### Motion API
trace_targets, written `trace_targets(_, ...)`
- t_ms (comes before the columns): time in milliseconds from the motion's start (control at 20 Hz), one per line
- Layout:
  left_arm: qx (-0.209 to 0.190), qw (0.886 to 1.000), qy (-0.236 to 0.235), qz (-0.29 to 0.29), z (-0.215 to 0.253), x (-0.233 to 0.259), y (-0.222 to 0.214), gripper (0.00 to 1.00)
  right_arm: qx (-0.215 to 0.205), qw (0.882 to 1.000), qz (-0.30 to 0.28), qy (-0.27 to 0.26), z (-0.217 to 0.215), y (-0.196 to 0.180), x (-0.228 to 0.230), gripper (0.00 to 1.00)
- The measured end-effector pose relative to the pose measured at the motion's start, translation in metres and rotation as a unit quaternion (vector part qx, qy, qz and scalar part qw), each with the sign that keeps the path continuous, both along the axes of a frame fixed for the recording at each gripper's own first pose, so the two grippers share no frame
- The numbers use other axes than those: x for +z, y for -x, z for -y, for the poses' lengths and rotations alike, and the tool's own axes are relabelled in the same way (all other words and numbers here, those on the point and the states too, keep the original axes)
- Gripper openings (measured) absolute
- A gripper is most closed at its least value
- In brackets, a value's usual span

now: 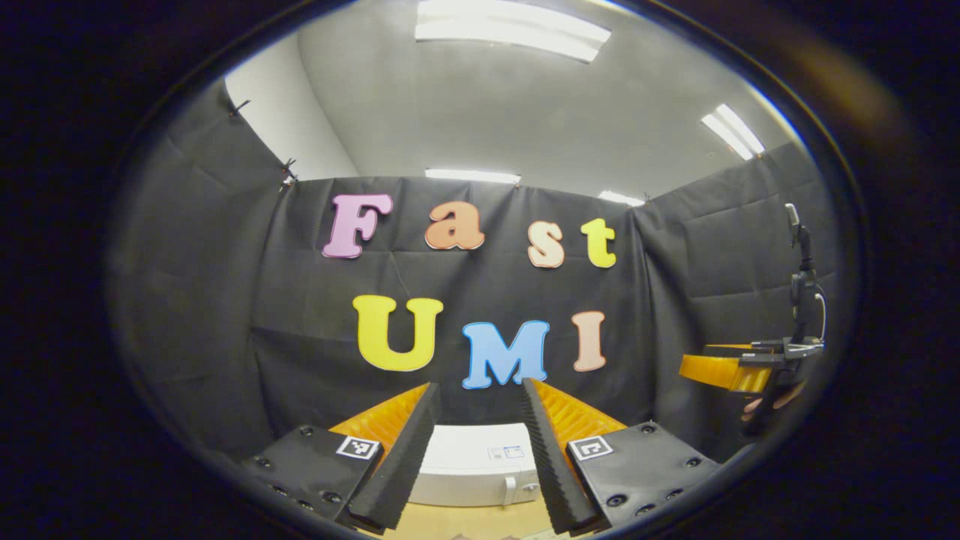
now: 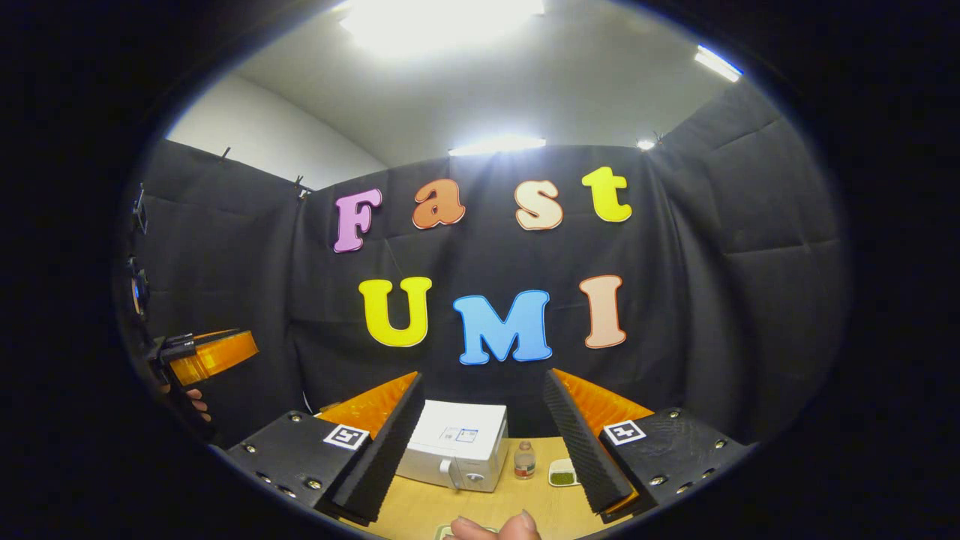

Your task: Open the microwave oven with the left hand, put the food in, and close the microwave oven.

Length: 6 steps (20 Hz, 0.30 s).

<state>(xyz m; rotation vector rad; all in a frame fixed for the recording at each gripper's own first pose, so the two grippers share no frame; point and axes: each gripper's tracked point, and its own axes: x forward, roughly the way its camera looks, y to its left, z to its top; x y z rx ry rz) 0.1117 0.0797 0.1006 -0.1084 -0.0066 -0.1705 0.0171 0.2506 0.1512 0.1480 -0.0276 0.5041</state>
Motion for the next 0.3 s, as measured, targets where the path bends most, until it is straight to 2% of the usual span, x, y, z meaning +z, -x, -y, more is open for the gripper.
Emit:
trace_targets(50,-0.001,1.0,0.0,-0.002,0.0,-0.0027,-0.0011,0.82,0.0,1.0,0.0,0.002,-0.0008,-0.0013,-0.0012,0.98)
trace_targets(150,0.0,1.0,0.001,-0.004,-0.0002,-0.0052,-0.0031,0.71,-0.001,1.0,0.0,0.006,-0.0017,-0.0027,-0.0026,0.98)
trace_targets(300,0.003,1.0,0.002,-0.008,-0.0019,-0.0084,-0.0038,0.71,-0.001,1.0,-0.001,0.005,-0.0025,-0.0029,-0.0029,0.98)
